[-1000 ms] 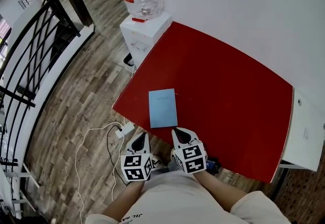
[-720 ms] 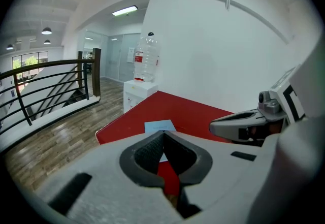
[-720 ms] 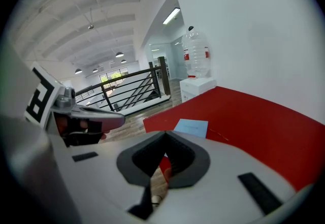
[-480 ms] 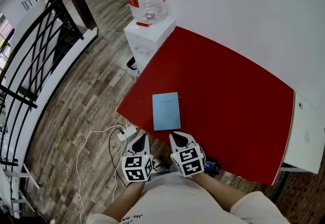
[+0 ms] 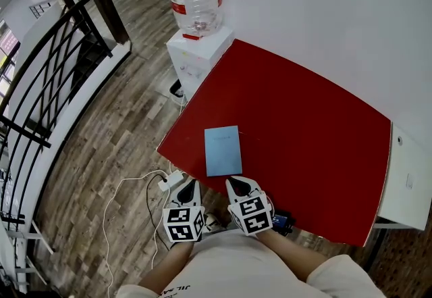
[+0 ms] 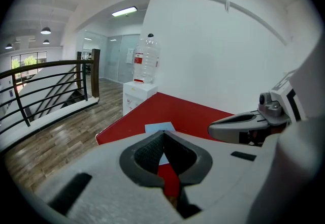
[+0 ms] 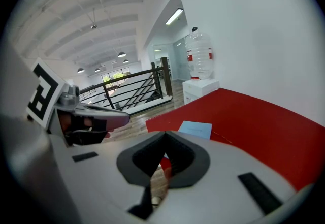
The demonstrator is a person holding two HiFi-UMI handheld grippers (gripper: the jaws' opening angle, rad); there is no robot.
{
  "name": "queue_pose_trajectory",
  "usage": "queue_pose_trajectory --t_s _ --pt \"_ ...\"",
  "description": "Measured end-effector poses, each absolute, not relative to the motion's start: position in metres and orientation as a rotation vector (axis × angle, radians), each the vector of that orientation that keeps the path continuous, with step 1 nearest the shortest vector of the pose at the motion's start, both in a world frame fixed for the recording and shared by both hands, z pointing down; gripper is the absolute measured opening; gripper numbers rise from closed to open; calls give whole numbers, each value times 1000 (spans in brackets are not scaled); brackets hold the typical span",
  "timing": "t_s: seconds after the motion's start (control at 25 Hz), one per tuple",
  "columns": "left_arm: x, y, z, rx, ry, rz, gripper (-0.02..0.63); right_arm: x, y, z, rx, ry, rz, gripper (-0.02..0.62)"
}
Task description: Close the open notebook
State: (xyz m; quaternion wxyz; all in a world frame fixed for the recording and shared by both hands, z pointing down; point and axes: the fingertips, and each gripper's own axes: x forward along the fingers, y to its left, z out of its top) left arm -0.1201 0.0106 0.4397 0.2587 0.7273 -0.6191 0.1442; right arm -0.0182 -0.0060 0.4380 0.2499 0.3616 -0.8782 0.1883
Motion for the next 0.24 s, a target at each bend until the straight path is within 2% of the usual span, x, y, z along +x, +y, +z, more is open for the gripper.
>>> queue_pose_trajectory --t_s 0.24 --pt "-119 14 440 1977 -1671 392 6 -19 -2 439 986 -2391 514 5"
